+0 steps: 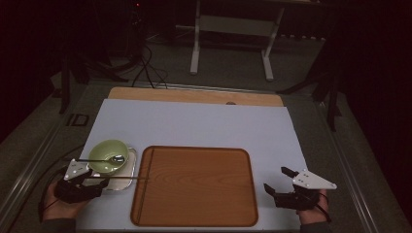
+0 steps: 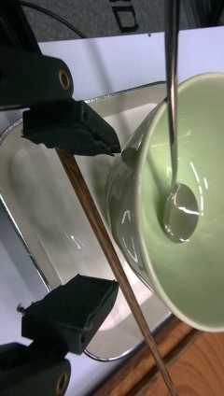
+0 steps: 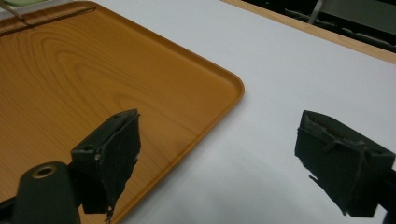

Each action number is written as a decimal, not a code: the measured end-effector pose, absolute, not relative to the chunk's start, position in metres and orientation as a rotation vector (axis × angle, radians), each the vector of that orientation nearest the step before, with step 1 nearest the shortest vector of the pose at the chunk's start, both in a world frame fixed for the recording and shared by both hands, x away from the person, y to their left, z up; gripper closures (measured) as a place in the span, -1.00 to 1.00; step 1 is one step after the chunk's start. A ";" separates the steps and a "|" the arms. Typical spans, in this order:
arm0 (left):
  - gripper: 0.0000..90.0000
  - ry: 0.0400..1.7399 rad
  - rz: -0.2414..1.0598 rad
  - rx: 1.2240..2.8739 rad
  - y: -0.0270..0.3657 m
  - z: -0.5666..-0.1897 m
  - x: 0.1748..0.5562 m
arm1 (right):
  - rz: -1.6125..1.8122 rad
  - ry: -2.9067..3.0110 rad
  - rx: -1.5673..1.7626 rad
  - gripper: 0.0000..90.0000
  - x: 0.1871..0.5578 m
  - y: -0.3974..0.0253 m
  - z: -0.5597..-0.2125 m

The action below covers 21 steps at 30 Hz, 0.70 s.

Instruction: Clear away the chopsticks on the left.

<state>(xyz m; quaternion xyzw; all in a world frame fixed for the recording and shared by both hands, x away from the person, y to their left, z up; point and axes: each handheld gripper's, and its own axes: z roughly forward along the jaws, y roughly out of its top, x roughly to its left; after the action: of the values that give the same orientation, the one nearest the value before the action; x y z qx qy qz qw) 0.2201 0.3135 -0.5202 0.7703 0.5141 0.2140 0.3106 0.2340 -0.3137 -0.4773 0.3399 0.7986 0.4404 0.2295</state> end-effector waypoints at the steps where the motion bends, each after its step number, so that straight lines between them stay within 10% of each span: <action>1: -0.29 1.360 0.561 2.037 0.313 -0.521 0.220 | 1.212 2.198 0.936 -0.69 0.234 -0.314 -0.477; 21: 0.31 1.302 0.546 2.126 0.303 -0.520 0.212 | 1.216 2.196 0.936 -0.69 0.234 -0.315 -0.477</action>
<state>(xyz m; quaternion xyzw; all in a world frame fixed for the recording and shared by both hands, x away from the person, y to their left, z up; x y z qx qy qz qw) 0.2119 0.3031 -0.5197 0.7972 0.4881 0.2046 0.2904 0.2338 -0.3145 -0.4768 0.3402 0.7978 0.4419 0.2291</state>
